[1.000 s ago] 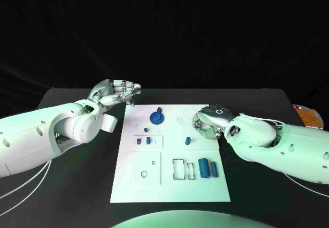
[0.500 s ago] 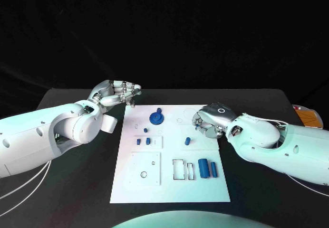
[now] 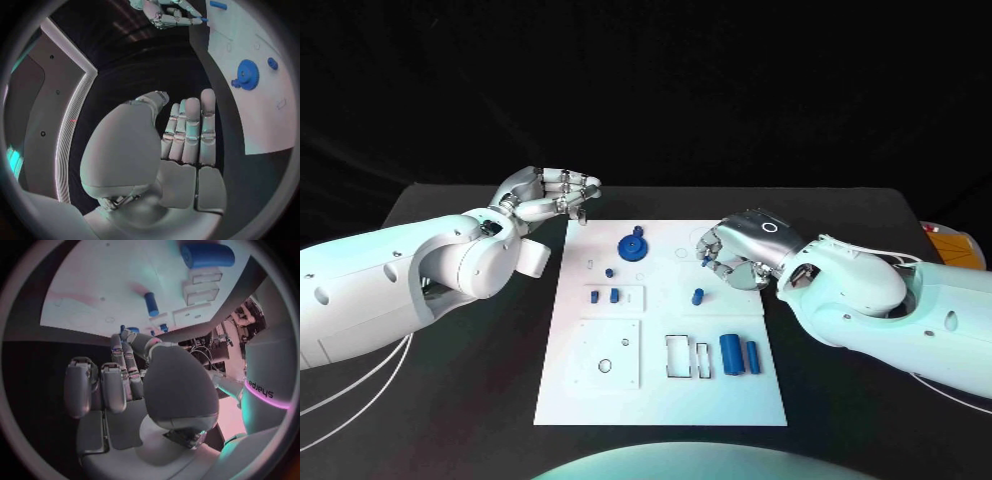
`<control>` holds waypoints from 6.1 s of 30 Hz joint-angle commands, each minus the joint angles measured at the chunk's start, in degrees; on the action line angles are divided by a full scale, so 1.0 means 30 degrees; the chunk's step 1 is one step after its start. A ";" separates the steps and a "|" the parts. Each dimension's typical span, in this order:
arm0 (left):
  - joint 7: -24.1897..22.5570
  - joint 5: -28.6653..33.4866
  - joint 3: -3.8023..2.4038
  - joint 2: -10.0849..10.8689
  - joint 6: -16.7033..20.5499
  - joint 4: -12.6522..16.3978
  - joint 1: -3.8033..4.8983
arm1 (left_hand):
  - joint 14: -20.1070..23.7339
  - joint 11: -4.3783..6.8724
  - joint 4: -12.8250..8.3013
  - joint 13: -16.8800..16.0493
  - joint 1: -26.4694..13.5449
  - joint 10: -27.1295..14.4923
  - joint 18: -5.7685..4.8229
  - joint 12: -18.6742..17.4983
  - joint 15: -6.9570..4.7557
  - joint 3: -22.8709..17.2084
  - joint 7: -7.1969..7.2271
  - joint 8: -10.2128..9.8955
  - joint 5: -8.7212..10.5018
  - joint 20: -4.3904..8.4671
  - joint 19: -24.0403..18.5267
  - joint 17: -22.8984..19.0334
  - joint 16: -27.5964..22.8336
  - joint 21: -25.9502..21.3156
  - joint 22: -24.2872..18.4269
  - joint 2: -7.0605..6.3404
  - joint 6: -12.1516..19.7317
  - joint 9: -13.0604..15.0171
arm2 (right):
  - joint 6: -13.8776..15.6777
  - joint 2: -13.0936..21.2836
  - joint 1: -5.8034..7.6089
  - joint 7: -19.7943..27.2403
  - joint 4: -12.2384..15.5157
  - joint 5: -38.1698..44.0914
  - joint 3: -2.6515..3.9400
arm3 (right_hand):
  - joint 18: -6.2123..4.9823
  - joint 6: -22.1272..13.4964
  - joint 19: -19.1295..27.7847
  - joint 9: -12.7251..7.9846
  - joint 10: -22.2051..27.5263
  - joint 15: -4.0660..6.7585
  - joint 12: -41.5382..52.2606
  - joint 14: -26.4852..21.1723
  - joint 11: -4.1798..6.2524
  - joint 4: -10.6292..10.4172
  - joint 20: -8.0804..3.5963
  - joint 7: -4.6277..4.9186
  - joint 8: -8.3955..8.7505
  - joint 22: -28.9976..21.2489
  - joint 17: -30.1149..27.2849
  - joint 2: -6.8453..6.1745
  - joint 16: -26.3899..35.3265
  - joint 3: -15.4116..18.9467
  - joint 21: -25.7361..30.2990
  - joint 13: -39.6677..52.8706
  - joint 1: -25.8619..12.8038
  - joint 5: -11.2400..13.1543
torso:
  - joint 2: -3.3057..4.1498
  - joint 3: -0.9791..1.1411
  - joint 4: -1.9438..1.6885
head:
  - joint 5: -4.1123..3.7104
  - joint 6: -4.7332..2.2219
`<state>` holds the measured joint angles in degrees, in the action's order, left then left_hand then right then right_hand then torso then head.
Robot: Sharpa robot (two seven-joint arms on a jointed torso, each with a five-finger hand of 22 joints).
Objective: Assemble the parts on the task board
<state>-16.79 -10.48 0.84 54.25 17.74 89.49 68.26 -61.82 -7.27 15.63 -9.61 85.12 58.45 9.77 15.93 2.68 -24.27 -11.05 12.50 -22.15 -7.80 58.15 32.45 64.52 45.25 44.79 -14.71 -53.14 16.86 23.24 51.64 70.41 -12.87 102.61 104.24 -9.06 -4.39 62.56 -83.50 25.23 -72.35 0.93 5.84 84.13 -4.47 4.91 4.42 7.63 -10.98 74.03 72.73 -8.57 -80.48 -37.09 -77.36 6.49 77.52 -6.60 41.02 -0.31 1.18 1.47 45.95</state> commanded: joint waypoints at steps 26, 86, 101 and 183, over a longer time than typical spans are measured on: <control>-0.0101 0.0482 -0.0009 -0.1258 -0.0424 -0.0735 0.0018 | 0.0145 -0.0063 -0.0126 -0.0033 0.0025 -0.0307 0.0225 0.0140 0.0118 0.0058 -0.0054 -0.0089 0.0012 -0.0108 0.0003 -0.0028 0.0021 -0.0150 -0.0046 -0.0001 0.0091 0.0037 | 0.0110 -0.4213 -0.2495 0.0816 0.0383 -0.0605 -0.0184 | 0.0271 0.0013 -0.0210 0.0008 -0.0457 0.0121 0.0073 0.0917 0.0374 0.0049 -0.0015 0.0017 -0.0105 0.0023 -0.0136 0.0251 -0.0022 -0.0162 -0.0075 0.0506 0.0081 -0.0170 | -0.0023 -0.0042 -0.0028 | 0.2009 0.0470; 0.0068 0.0557 -0.0006 -0.1402 -0.0694 -0.0846 0.0028 | 0.0183 -0.0087 -0.0130 -0.0047 0.0027 -0.0446 0.0230 0.0188 0.0145 0.0093 -0.0064 -0.0053 0.0012 -0.0135 -0.0002 -0.0030 0.0070 -0.0174 -0.0054 0.0016 0.0075 0.0065 | -0.1609 -0.4893 -0.3238 0.0115 -0.0634 0.0201 -0.0363 | 0.0273 0.0015 -0.0170 0.0110 -0.0431 0.0106 0.0008 0.0901 0.0380 -0.0036 0.0013 0.0004 -0.0184 0.0117 -0.0208 0.0163 -0.0033 0.0011 -0.0139 0.0665 -0.0369 0.0051 | 0.0010 -0.0026 -0.0004 | 0.2275 0.0961; 0.0097 0.0557 -0.0006 -0.1448 -0.0733 -0.0891 0.0028 | 0.0190 -0.0094 -0.0130 -0.0048 0.0027 -0.0485 0.0231 0.0195 0.0151 0.0102 -0.0069 -0.0048 0.0011 -0.0140 -0.0001 -0.0030 0.0083 -0.0178 -0.0055 0.0018 0.0076 0.0070 | -0.2187 -0.5127 -0.3238 0.0084 -0.0780 0.0189 -0.0432 | 0.0247 -0.0239 -0.0063 0.0190 -0.0221 0.0082 -0.0197 0.0873 0.0352 -0.0345 0.0040 -0.0026 -0.0158 0.0079 -0.0336 -0.0036 -0.0029 0.0522 -0.0074 0.0796 -0.1050 -0.0259 | 0.0003 -0.0018 -0.0003 | 0.2229 0.1052; 0.0159 0.0599 0.0027 -0.1353 -0.1182 -0.1026 0.0018 | 0.0236 -0.0120 -0.0164 -0.0075 0.0089 -0.0685 0.0239 0.0290 0.0178 0.0120 -0.0080 0.0006 0.0002 -0.0170 0.0010 -0.0032 0.0172 -0.0194 -0.0054 0.0093 0.0075 0.0113 | -0.3082 -0.0446 -0.0907 0.0594 -0.0379 -0.2586 -0.0112 | 0.0139 -0.0502 -0.0028 -0.0784 0.0750 -0.0038 0.1069 0.0653 0.0224 -0.3080 0.0179 0.0068 0.0694 -0.0105 -0.1300 0.0321 -0.0197 0.2079 0.0597 -0.0259 0.0376 0.0129 | -0.0020 -0.0015 0.0020 | 0.1733 0.0731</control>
<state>-16.04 -9.03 0.96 50.24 15.15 86.30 68.27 -61.41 -7.68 15.32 -9.75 85.12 56.83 9.76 16.41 3.09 -23.96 -11.05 12.50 -22.15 -7.80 58.15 32.43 64.75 44.88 44.71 -14.71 -53.15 17.13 14.12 50.43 67.85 -11.14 101.44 95.82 -9.32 -4.68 60.73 -83.32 22.48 -69.78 0.53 9.17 83.92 -3.75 -4.41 5.01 7.86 -8.58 73.68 68.74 -7.94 -80.77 -30.63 -75.44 5.63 78.05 -6.40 40.96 -0.35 1.23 6.68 48.12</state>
